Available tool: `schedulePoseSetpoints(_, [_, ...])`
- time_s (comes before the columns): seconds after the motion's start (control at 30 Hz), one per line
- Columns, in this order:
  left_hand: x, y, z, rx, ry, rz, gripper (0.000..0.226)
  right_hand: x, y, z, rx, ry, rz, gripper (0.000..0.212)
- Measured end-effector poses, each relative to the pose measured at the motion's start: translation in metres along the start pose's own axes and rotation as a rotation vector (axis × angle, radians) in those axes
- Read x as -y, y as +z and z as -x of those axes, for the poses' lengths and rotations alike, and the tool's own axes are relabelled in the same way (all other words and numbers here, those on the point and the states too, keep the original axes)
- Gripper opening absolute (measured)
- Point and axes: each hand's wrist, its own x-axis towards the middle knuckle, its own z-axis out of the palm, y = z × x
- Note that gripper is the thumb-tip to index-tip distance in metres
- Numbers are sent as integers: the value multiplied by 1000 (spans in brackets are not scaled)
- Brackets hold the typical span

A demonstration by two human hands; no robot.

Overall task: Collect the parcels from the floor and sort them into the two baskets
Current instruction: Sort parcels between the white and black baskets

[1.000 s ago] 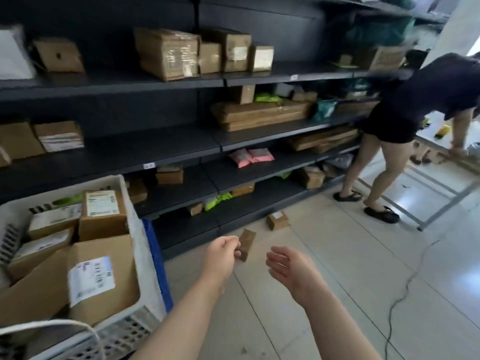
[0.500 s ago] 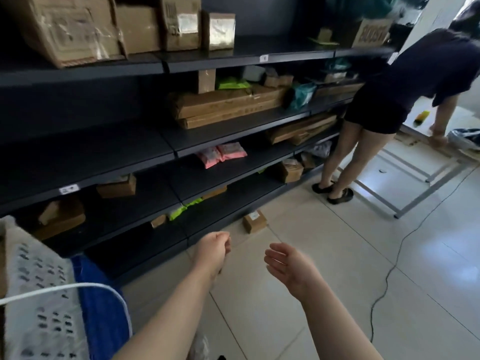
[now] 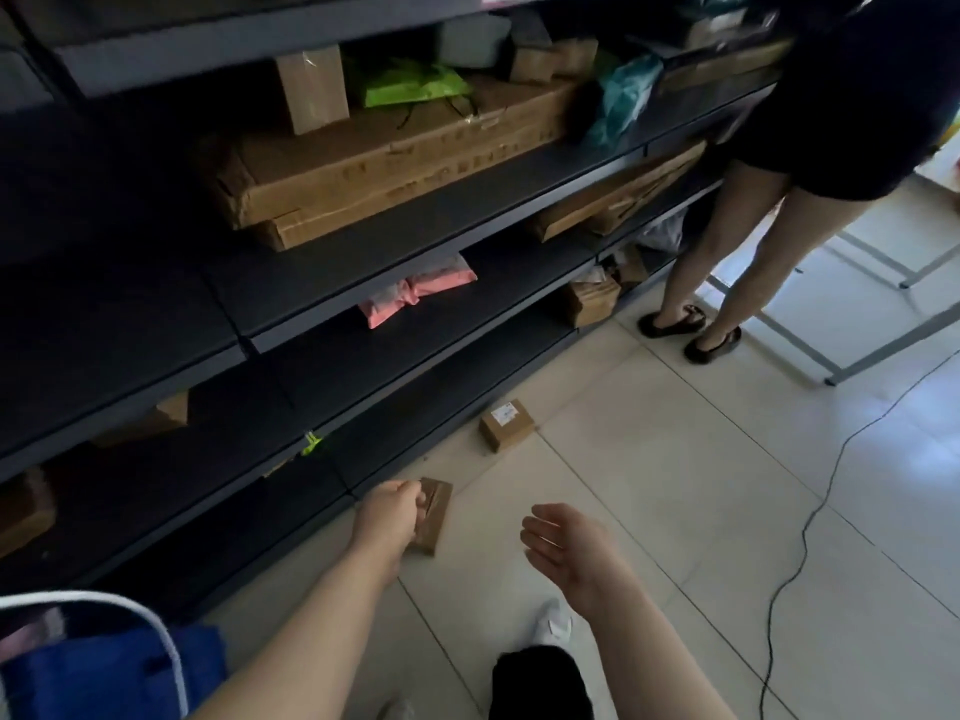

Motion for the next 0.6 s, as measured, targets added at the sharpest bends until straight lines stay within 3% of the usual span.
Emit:
schedulePoseSetpoints(0.17, [3, 44, -85, -67, -60, -59, 22, 33, 5, -103, 12, 59, 53, 22])
schedulePoseSetpoints(0.27, [18, 70, -145, -97, -120, -144, 29, 44, 6, -174, 45, 121, 112, 40])
schedulePoseSetpoints(0.33, [35, 85, -187, -103, -161, -192, 30, 42, 10, -223, 85, 165, 153, 17])
schedulePoseSetpoints(0.37, [45, 92, -209, -107, -176, -210, 29, 36, 10, -251, 56, 195, 170, 25])
schedulePoseSetpoints(0.6, [133, 129, -360, -154, -265, -382, 27, -22, 22, -411, 27, 234, 214, 22])
